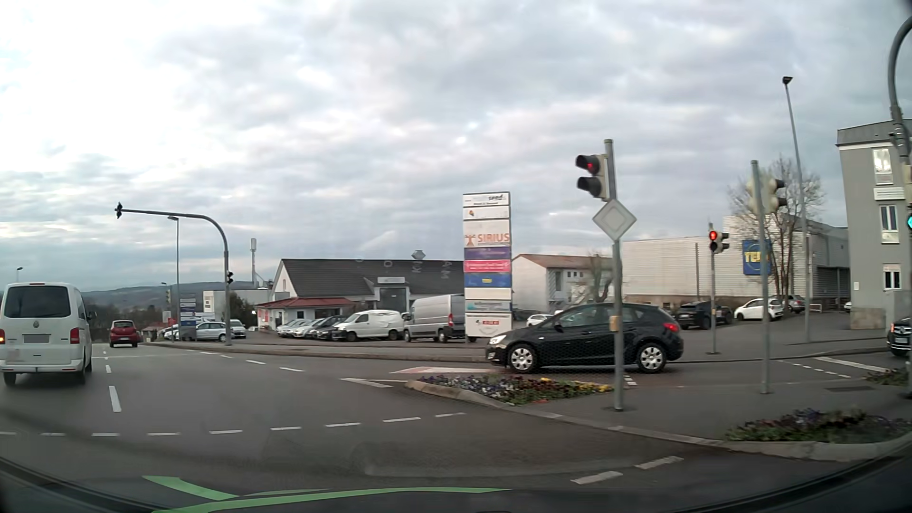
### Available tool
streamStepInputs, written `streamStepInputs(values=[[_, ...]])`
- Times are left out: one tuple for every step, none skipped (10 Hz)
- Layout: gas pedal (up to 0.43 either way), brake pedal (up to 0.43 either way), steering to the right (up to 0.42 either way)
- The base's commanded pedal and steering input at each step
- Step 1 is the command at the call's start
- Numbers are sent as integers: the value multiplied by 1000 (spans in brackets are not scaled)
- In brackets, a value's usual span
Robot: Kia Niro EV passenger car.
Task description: Follow the waypoints while adhering to traffic rules and regulations
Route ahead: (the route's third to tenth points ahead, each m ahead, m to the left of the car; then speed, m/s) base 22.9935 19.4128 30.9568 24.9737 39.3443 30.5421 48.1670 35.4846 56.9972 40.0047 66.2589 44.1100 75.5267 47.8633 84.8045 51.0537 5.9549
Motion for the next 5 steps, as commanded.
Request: streamStepInputs(values=[[130,0,-335],[130,0,-329],[138,0,-323],[150,0,-320],[150,0,-315]])
